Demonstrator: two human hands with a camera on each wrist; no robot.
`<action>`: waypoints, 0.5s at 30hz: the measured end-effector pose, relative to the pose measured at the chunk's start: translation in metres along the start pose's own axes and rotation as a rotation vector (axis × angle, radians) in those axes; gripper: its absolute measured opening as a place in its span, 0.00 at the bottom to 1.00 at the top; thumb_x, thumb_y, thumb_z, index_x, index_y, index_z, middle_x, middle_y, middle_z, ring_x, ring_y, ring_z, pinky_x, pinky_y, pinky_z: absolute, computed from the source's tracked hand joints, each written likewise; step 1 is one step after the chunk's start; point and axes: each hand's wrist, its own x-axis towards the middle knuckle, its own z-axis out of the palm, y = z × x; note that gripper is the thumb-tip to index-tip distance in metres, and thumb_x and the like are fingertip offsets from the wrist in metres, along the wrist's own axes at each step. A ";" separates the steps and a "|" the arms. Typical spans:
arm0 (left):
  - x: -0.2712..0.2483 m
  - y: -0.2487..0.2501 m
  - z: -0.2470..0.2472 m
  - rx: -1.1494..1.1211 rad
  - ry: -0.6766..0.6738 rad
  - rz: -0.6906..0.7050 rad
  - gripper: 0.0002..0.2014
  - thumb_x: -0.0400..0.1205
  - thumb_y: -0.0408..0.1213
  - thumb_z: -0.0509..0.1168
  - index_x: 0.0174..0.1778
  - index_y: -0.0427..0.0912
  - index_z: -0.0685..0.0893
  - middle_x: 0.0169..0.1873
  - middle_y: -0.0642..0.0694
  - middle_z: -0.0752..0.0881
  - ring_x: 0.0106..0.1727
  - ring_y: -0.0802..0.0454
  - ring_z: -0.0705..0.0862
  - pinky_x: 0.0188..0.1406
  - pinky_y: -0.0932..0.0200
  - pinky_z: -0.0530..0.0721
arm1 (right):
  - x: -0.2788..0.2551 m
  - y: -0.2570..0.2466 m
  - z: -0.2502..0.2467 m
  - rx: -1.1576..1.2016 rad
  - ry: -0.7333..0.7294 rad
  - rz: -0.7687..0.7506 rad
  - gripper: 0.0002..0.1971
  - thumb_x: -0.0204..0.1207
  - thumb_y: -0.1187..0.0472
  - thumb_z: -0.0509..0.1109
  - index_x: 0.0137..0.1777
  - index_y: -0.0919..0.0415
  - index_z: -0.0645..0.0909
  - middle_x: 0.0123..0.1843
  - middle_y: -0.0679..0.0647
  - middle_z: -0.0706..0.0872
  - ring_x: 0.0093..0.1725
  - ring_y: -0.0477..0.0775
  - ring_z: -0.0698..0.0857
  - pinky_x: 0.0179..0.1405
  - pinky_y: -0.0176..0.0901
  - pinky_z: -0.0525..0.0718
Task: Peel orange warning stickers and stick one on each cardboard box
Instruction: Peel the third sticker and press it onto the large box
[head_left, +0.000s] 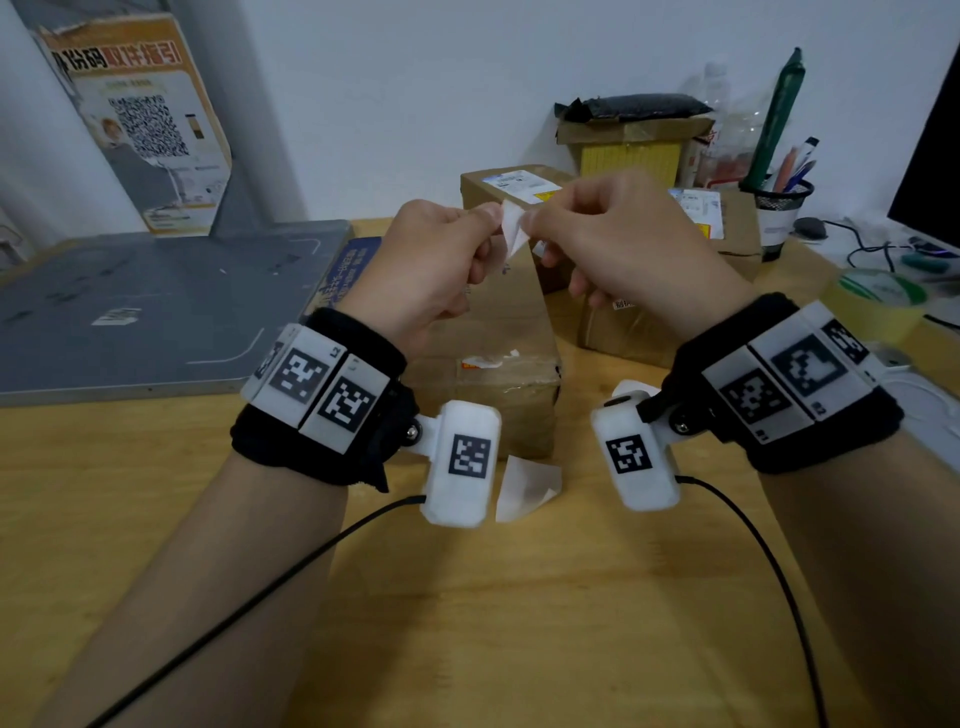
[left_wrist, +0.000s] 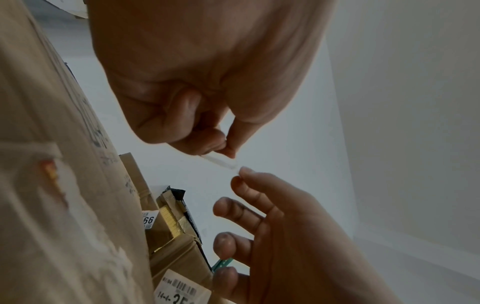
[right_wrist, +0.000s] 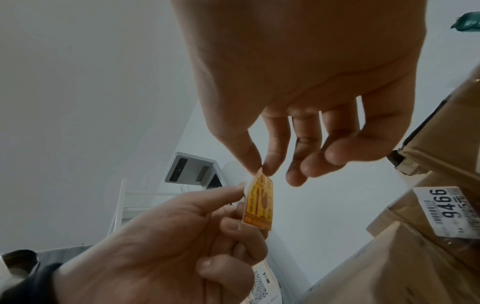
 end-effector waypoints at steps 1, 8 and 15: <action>0.001 0.000 0.000 0.007 0.020 -0.014 0.20 0.88 0.41 0.63 0.28 0.44 0.77 0.31 0.45 0.76 0.28 0.53 0.68 0.16 0.66 0.61 | 0.001 0.001 -0.001 0.010 0.007 0.017 0.11 0.80 0.52 0.72 0.52 0.60 0.87 0.46 0.59 0.94 0.20 0.46 0.80 0.16 0.35 0.77; 0.005 -0.001 -0.003 -0.020 0.167 -0.068 0.06 0.86 0.38 0.61 0.43 0.43 0.76 0.31 0.47 0.70 0.25 0.55 0.68 0.16 0.69 0.58 | 0.005 0.012 -0.010 0.006 0.097 0.107 0.15 0.79 0.65 0.58 0.64 0.51 0.69 0.42 0.59 0.87 0.24 0.53 0.81 0.20 0.43 0.83; 0.000 0.001 -0.003 0.035 0.093 -0.095 0.12 0.85 0.40 0.63 0.36 0.43 0.85 0.30 0.51 0.86 0.25 0.56 0.74 0.16 0.68 0.61 | 0.006 0.007 -0.013 0.032 0.243 0.060 0.14 0.77 0.64 0.53 0.45 0.42 0.74 0.45 0.54 0.90 0.26 0.51 0.82 0.31 0.50 0.84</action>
